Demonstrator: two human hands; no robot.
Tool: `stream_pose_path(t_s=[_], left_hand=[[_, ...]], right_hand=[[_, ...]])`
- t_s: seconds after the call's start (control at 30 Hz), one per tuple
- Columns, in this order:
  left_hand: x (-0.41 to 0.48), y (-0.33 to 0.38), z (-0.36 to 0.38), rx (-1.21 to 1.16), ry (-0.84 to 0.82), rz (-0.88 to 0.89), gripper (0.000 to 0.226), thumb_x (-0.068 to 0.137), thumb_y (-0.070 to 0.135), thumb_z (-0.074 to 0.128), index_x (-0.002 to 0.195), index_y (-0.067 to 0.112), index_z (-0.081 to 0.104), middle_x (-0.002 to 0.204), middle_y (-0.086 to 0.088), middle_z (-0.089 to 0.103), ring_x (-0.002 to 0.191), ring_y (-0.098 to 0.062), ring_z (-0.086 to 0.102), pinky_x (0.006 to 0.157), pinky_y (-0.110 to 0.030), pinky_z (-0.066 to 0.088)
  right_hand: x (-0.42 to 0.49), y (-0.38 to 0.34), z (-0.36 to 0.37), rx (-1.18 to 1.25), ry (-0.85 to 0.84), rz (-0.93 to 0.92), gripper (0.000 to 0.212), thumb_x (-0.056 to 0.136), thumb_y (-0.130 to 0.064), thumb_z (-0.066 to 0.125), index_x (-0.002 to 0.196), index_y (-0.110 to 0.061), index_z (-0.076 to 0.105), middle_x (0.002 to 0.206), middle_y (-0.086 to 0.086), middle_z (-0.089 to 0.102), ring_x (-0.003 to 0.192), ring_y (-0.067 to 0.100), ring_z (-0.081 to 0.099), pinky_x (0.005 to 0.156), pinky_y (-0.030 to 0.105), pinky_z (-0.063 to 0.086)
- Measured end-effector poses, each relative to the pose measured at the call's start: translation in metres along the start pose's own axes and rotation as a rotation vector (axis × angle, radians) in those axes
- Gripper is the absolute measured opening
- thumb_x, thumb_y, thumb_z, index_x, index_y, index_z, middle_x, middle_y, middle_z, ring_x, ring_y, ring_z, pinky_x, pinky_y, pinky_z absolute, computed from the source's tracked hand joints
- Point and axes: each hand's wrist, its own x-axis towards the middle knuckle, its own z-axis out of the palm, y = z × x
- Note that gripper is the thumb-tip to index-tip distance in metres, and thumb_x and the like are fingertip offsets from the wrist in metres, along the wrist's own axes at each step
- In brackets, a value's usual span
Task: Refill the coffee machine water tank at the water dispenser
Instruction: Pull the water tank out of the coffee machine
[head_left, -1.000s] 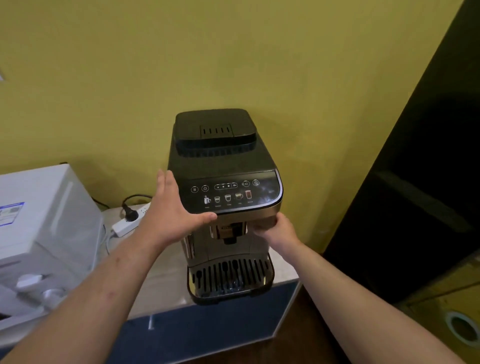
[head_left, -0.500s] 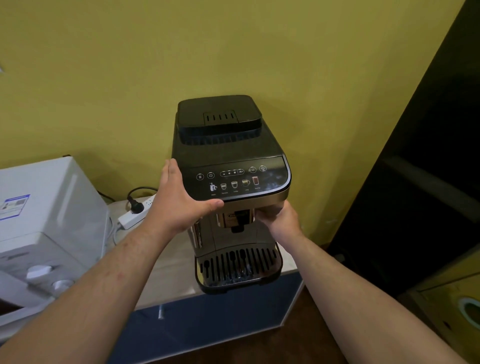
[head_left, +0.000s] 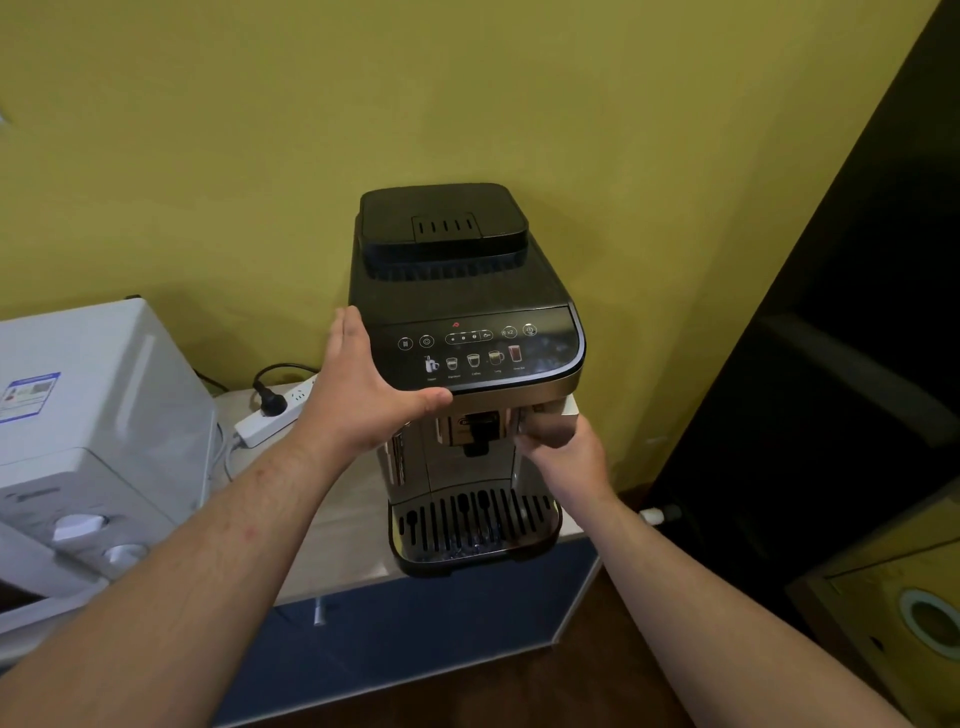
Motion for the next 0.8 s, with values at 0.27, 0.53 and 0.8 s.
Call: stream_pose_path(t_s=[0.27,0.53,0.8], left_hand=[[-0.002,0.000,0.001,0.014,0.004,-0.001,0.138,0.057,0.057,0.088,0.158,0.015,0.004,0.167,-0.007,0.011,0.152,-0.025,0.018,0.121,-0.047,0.026],[-0.001,-0.001,-0.001,-0.007,-0.013,-0.003,0.139,0.054,0.062,0.086,0.158,0.016,0.006,0.166,-0.008,0.013,0.152,-0.026,0.019,0.121,-0.048,0.025],[-0.002,0.002,-0.001,-0.013,-0.013,-0.001,0.136,0.061,0.052,0.088,0.159,0.016,0.000,0.169,-0.007,0.001,0.155,-0.023,0.009,0.122,-0.039,0.015]], right_hand=[[-0.011,-0.002,0.020,0.082,0.131,0.001,0.052,0.071,-0.023,0.084,0.108,-0.023,0.048,0.096,-0.007,0.061,0.090,0.015,0.060,0.061,0.007,0.039],[-0.030,0.002,0.016,0.062,0.169,0.042,0.054,0.067,-0.016,0.079,0.110,-0.024,0.049,0.099,-0.004,0.061,0.090,0.016,0.061,0.056,0.009,0.040],[-0.056,0.001,0.008,0.058,0.185,0.066,0.052,0.067,-0.015,0.080,0.107,-0.026,0.048,0.098,-0.003,0.061,0.091,0.017,0.062,0.055,0.008,0.039]])
